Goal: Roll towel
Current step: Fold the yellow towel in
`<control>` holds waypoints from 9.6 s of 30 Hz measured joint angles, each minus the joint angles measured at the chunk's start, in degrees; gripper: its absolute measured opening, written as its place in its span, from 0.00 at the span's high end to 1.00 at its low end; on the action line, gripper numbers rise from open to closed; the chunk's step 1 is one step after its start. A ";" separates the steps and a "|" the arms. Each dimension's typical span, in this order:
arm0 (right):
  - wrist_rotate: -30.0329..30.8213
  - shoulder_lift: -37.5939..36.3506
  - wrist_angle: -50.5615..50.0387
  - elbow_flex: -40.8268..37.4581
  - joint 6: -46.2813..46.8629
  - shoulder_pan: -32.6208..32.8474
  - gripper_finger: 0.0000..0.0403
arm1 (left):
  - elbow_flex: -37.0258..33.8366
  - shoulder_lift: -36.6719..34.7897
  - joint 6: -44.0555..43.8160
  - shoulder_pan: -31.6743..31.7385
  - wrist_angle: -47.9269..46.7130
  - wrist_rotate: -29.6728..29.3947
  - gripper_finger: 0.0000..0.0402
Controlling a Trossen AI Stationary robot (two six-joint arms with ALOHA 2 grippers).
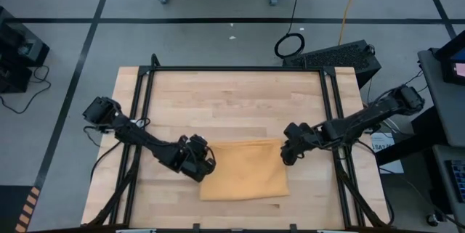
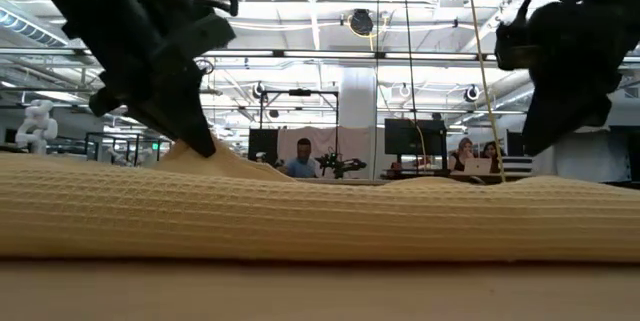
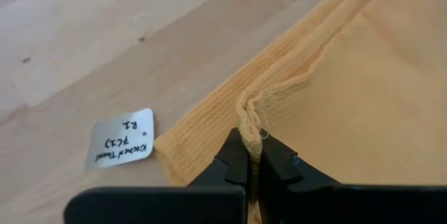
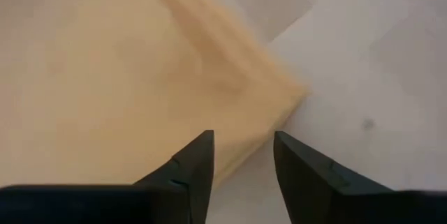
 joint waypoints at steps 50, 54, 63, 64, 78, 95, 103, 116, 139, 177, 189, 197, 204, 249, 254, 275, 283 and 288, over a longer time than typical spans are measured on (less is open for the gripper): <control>0.08 -2.83 21.53 -13.53 10.97 -6.08 1.00 | 1.16 -3.21 4.71 0.05 -0.95 -1.68 0.98; 1.50 -1.07 20.82 -13.55 10.53 -7.00 1.00 | 1.14 -1.57 4.51 0.99 -3.39 -1.77 0.98; 0.41 -2.33 23.33 -13.36 7.94 -7.00 0.92 | 1.11 -1.01 3.76 2.44 -3.99 -1.71 0.98; -0.08 -2.83 23.01 -13.16 8.16 -6.99 0.90 | 1.11 -0.99 3.26 2.44 -4.44 -1.69 0.98; -0.13 -9.32 21.63 -12.59 6.95 -6.87 0.74 | 1.09 -0.98 1.71 2.99 -11.32 -1.05 0.92; -0.35 -14.32 18.75 -12.59 4.83 -6.87 0.74 | 10.61 -1.12 -2.46 4.19 -39.57 5.97 0.56; -1.74 -14.54 19.79 -12.59 2.73 -6.87 0.74 | 9.97 -7.27 -6.48 0.56 -28.04 2.33 0.69; -2.80 -12.77 28.09 -12.62 6.62 -7.01 0.74 | -10.16 -6.82 -17.26 -5.21 5.31 2.37 0.86; -10.85 -2.23 43.97 -12.61 7.20 -8.01 0.74 | -14.01 -16.05 2.94 -5.55 22.30 16.59 0.90; -10.82 9.26 57.04 -12.64 -29.22 0.77 1.00 | -13.42 -1.45 4.84 -9.75 45.25 12.86 0.90; -11.21 13.75 64.09 -12.61 -26.16 6.28 1.00 | -8.79 -1.19 5.94 0.07 48.28 17.27 0.90; -12.04 12.52 62.77 -12.65 -20.00 6.61 1.00 | 1.70 1.01 34.99 14.47 39.24 19.38 0.90; -11.18 12.52 61.19 -12.62 -7.36 6.50 1.00 | 2.58 5.27 48.81 26.80 38.96 41.31 0.90; 0.29 12.70 48.78 -10.00 27.19 5.85 1.00 | 4.10 10.16 71.60 28.28 37.70 40.49 0.85; 0.09 12.67 48.86 -9.47 26.11 5.85 1.00 | 4.12 11.94 73.90 28.21 37.23 42.51 0.66; -0.30 12.81 44.27 -9.47 27.92 5.87 1.00 | 4.86 15.96 69.47 29.16 35.13 38.43 0.96; -0.33 16.61 42.47 -9.47 28.59 5.87 1.00 | 9.37 15.32 68.99 29.22 28.78 38.57 0.93; -2.49 21.85 43.41 -9.30 32.85 5.81 1.00 | 10.66 15.26 69.01 29.39 24.94 36.64 0.92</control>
